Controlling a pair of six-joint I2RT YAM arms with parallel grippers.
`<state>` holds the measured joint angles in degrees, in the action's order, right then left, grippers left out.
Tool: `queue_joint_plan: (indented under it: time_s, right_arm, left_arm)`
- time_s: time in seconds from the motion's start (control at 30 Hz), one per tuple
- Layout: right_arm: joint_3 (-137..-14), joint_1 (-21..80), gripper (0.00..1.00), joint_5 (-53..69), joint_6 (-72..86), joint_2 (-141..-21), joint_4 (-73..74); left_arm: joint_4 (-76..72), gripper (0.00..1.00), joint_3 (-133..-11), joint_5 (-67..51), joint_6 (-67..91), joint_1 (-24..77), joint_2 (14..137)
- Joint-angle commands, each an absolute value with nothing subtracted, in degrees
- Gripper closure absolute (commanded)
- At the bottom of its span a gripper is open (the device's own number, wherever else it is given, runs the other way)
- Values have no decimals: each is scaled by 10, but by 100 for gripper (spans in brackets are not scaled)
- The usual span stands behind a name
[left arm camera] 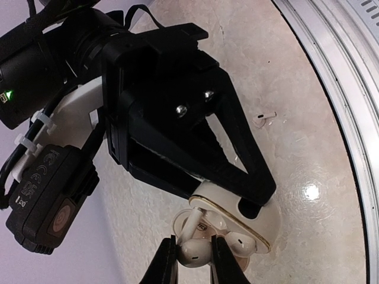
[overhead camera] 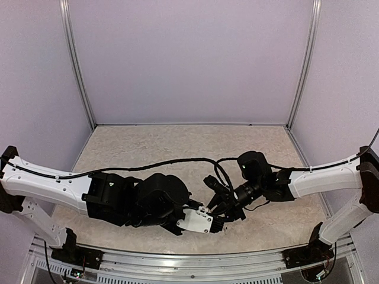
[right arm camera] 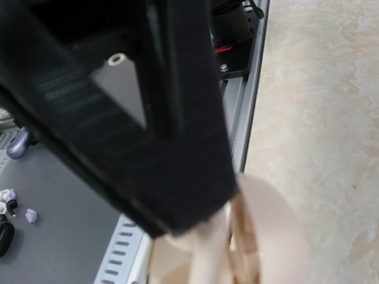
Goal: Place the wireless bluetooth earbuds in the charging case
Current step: Insert the right earbud into the right side groove of the charging case.
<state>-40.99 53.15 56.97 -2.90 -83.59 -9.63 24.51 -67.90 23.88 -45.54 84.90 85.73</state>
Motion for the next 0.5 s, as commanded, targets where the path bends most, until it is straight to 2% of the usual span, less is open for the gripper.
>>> queue_joint_plan:
  time_s: [0.0, 0.47]
  right_arm:
    - [-427, 537, 100, 579, -24, -836, -109]
    - [-430, 538, 100, 584, -18, -837, -111]
  left_arm:
    - [238, 83, -692, 225, -460, 854, 859]
    - [238, 82, -697, 221, -474, 858, 872]
